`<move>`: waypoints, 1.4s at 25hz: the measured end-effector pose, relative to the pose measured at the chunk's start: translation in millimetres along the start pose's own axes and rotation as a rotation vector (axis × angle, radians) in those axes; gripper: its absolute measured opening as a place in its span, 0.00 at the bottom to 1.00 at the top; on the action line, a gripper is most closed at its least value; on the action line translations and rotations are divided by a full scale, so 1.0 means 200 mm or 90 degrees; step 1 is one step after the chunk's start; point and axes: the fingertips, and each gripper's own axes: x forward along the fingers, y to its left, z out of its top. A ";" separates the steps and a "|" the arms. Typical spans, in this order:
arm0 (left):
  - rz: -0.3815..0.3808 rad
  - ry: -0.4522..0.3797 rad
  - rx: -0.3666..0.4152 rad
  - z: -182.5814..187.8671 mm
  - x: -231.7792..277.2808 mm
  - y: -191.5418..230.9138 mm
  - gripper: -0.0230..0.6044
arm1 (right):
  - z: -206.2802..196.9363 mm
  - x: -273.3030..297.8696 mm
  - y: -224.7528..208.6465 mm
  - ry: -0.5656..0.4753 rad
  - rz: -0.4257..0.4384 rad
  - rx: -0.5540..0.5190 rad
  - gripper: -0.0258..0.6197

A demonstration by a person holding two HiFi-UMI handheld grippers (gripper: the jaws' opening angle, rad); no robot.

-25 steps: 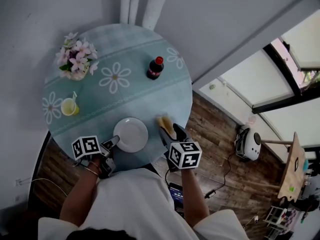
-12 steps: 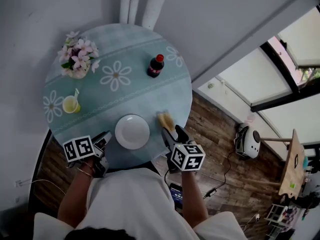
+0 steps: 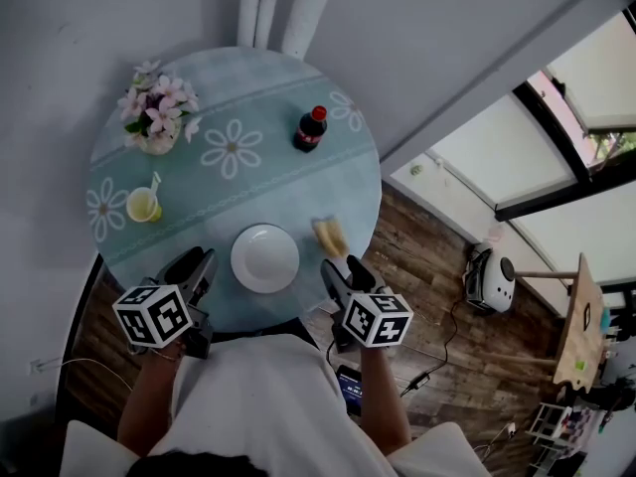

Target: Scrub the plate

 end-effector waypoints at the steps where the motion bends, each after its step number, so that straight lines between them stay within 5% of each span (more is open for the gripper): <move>1: -0.006 -0.008 0.013 0.02 -0.01 -0.04 0.25 | 0.01 -0.02 0.02 -0.003 -0.001 -0.005 0.40; 9: -0.069 -0.069 0.112 0.16 -0.12 -0.36 0.22 | 0.21 -0.18 0.23 -0.086 0.005 -0.078 0.38; 14: -0.068 -0.076 0.167 0.22 -0.16 -0.44 0.15 | 0.33 -0.26 0.32 -0.110 -0.046 -0.217 0.13; 21: -0.083 -0.073 0.216 0.21 -0.16 -0.48 0.09 | 0.33 -0.26 0.31 -0.126 -0.042 -0.165 0.10; 27: -0.098 -0.050 0.209 0.17 -0.17 -0.47 0.09 | 0.32 -0.25 0.35 -0.111 0.007 -0.197 0.09; 35: -0.095 -0.041 0.221 0.16 -0.21 -0.43 0.09 | 0.29 -0.25 0.37 -0.104 -0.009 -0.173 0.09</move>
